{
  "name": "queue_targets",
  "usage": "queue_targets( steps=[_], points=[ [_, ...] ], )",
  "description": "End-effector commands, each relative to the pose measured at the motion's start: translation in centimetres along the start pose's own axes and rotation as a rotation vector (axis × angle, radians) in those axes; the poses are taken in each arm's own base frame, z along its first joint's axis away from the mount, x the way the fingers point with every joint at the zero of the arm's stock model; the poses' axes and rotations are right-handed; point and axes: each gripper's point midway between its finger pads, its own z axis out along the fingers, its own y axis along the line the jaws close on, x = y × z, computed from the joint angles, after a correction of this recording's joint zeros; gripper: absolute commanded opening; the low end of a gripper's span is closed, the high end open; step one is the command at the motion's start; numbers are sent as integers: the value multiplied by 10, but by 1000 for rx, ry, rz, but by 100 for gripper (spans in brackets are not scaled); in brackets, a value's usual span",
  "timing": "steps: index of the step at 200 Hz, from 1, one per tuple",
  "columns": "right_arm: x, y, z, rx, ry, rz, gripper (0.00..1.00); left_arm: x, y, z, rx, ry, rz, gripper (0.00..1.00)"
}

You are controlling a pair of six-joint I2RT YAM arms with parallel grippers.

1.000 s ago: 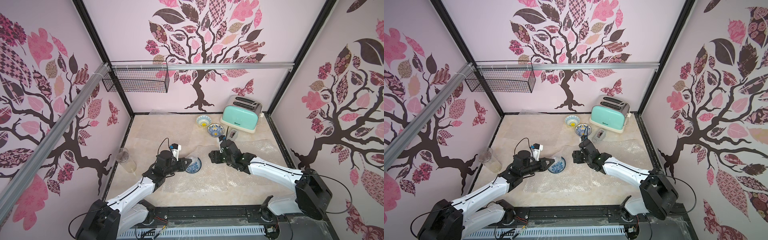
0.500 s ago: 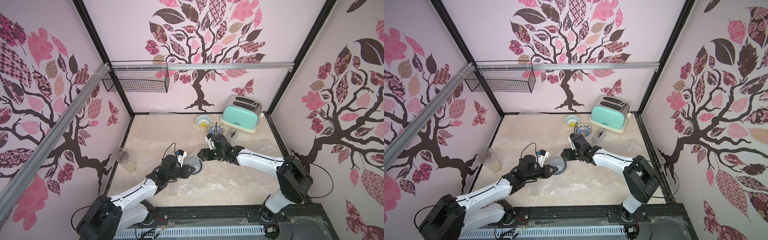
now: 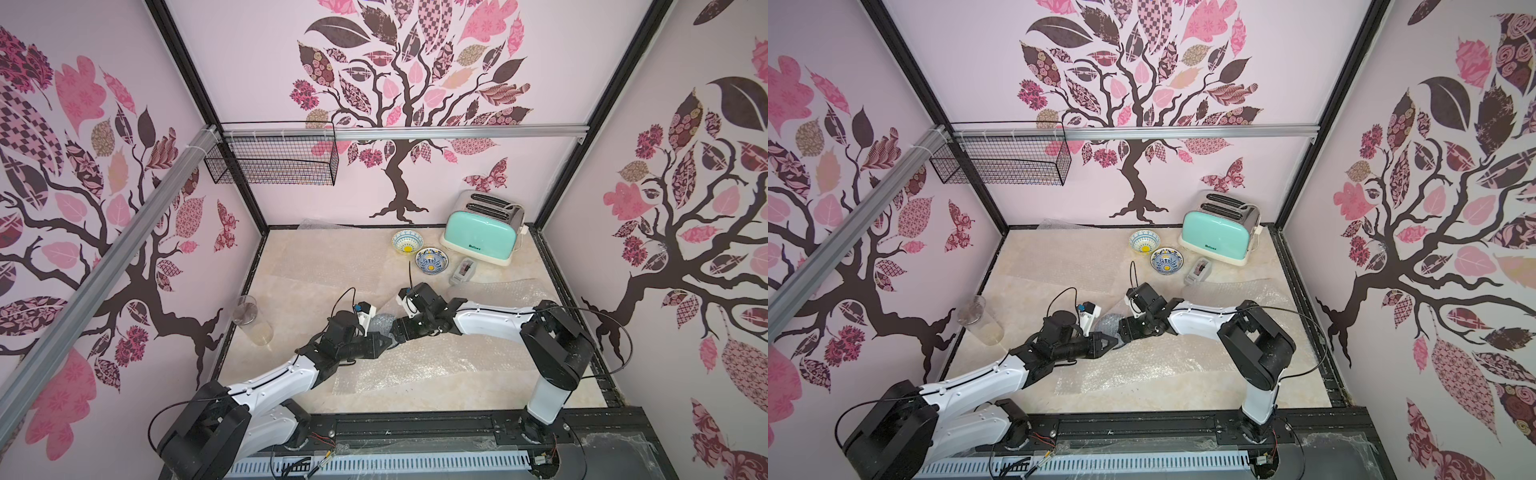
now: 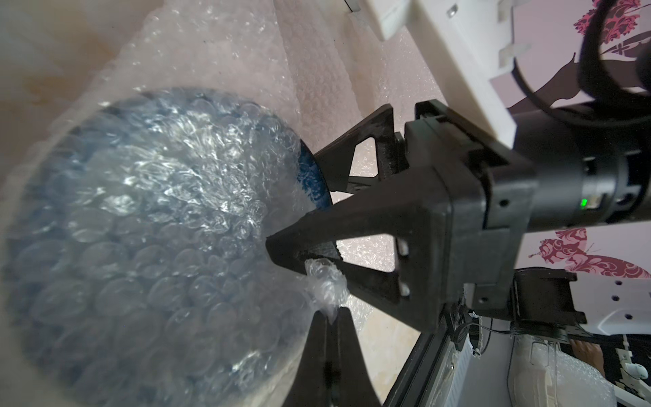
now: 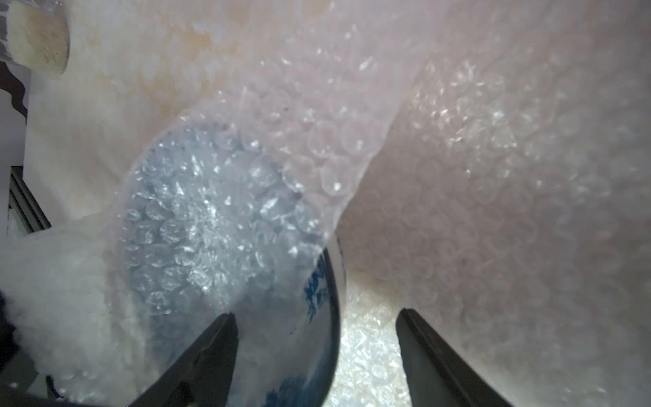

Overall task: Wrap bowls in bubble wrap
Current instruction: Wrap the bowl in bubble wrap.

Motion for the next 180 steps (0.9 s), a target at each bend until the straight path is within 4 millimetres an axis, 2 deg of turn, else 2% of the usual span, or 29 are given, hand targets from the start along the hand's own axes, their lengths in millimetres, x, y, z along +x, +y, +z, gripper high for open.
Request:
queue_targets(
  steps=[1, 15, 26, 51, 61, 70, 82, 100, 131, 151, 180],
  points=[
    [-2, -9, 0, 55, 6, -21, 76, -12, -18, -6, 28, -13, 45, 13],
    [-1, -12, 1, 66, 8, -24, 75, -20, -22, -18, -3, -39, 58, 32],
    [-2, -12, 1, 69, 4, -26, 75, -31, -15, -29, -89, -90, 58, 43],
    [-4, -10, -2, 64, -1, -35, 75, -57, 35, -75, -474, -251, 12, 59],
    [-4, -9, -2, 61, -5, -37, 75, -62, 52, -91, -582, -307, 8, 72],
    [-5, -9, -3, 59, -6, -38, 75, -65, 61, -98, -621, -331, -12, 80],
    [-4, -8, -3, 56, -7, -40, 75, -64, 68, -93, -590, -318, -44, 86],
    [-4, -8, -3, 55, -9, -43, 75, -57, 72, -69, -482, -242, -115, 87],
    [-6, -8, -5, 54, -14, -46, 75, -38, 65, -37, -362, -110, -114, 87],
    [-7, -7, -6, 55, -20, -47, 76, -23, 62, -28, -306, -81, -122, 88],
    [-9, -7, -6, 56, -25, -49, 76, -5, 68, -24, -317, -36, -134, 88]
  ],
)
